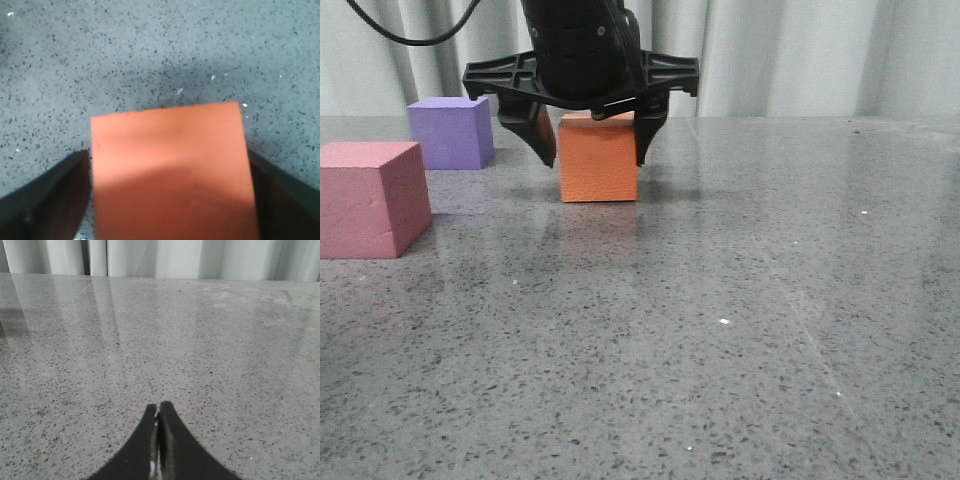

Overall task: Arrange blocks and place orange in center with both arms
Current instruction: 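Lower the left gripper around the orange cube and close it, then lift the orange cube and carry it toward the purple cube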

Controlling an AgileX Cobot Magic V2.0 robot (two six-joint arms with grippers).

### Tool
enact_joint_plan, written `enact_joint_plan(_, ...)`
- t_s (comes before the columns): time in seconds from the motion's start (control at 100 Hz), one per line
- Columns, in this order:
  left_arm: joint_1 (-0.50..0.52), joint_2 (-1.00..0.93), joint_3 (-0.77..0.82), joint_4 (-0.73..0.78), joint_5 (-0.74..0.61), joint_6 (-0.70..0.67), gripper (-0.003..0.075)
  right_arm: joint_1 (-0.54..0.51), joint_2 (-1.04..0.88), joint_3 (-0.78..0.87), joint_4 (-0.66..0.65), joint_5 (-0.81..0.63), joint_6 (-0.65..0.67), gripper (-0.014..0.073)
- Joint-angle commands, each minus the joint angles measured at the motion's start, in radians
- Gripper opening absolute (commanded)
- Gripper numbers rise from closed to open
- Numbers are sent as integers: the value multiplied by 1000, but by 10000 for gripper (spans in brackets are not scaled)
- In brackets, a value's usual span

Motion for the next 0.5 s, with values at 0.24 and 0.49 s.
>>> enact_joint_plan(0.24, -9, -121, -33, 75, -39, 2, 291, -6, -24, -13, -1, -84, -4, -120)
enact_joint_plan(0.49, -9, -257, -25, 184, -56, 2, 281, -6, -24, -13, -1, -84, -4, -120)
